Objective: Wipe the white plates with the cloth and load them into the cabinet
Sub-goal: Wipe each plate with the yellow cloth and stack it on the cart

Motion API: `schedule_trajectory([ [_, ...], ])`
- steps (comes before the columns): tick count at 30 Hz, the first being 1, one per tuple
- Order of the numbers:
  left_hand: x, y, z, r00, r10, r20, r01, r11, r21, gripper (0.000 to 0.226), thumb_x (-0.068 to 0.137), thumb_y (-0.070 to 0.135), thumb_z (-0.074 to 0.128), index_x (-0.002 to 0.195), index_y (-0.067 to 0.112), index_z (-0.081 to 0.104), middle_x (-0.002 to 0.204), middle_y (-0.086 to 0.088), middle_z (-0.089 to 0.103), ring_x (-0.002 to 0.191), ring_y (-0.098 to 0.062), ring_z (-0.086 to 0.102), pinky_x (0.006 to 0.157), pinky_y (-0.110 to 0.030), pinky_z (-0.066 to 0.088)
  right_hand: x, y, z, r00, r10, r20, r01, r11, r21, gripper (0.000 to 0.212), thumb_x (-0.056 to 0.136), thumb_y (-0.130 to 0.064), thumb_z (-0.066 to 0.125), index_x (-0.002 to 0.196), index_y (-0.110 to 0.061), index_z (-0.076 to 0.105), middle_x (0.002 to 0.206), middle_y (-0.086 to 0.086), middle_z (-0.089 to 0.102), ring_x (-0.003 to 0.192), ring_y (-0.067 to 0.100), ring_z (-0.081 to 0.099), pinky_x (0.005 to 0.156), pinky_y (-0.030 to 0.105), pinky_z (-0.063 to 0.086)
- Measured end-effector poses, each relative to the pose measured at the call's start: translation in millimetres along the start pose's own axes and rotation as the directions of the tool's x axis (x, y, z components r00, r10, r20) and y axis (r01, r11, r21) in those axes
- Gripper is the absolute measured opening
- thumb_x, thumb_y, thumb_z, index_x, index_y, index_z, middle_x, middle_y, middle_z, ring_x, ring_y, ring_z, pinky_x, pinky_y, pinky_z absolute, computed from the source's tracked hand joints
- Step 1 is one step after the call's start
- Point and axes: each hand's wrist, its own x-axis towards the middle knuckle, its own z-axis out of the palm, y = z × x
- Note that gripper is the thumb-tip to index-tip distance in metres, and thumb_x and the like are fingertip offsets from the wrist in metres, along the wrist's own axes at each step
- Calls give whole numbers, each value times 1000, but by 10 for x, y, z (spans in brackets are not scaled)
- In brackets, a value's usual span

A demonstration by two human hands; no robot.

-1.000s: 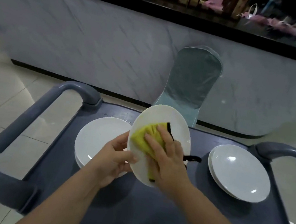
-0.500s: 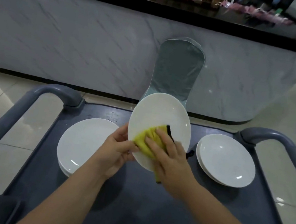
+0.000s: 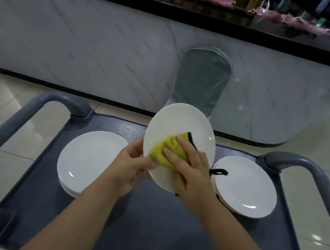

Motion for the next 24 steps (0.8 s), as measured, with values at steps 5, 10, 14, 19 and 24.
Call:
schedule_trajectory([
  [5, -88, 16, 79, 994, 34, -101, -38, 999, -36, 62, 63, -9, 57, 108, 30, 73, 113, -3, 71, 96, -21, 70, 66, -34, 57, -296, 548, -343, 986, 157, 50, -155, 987, -35, 50, 83, 7, 63, 128, -15, 61, 146, 13, 41, 96, 46, 54, 91, 54, 44],
  [10, -111, -140, 502, 1000, 5, -19, -4, 1000, 28, 57, 63, -8, 59, 106, 27, 73, 102, -5, 71, 89, -22, 67, 71, -40, 59, 365, 447, -448, 955, 238, -177, -228, 971, 79, 53, 88, -4, 53, 136, -28, 52, 152, 7, 34, 124, 38, 40, 108, 42, 27],
  [14, -98, -44, 585, 996, 76, -35, -76, 997, 23, 65, 64, -10, 57, 120, 22, 66, 112, -8, 69, 94, -25, 67, 74, -45, 58, -82, 171, -351, 998, -17, -66, 24, 994, 104, 50, 91, -16, 50, 138, -34, 51, 155, -2, 29, 117, 31, 45, 101, 39, 35],
  [19, -226, -102, 615, 994, 85, -76, -81, 996, 46, 63, 64, -9, 57, 114, 27, 70, 112, -7, 70, 96, -24, 66, 68, -37, 57, -499, 691, -623, 994, 94, -57, -92, 995, 30, 52, 80, 11, 62, 125, -15, 65, 144, 14, 43, 98, 40, 54, 87, 53, 46],
  [24, -253, -330, 1014, 998, 41, -40, -35, 991, 129, 62, 62, -8, 57, 113, 25, 71, 100, -7, 70, 85, -20, 65, 63, -34, 55, 1, 549, -695, 950, 232, -207, -203, 967, 151, 54, 85, 1, 55, 134, -24, 56, 151, 10, 37, 119, 36, 43, 105, 46, 33],
])
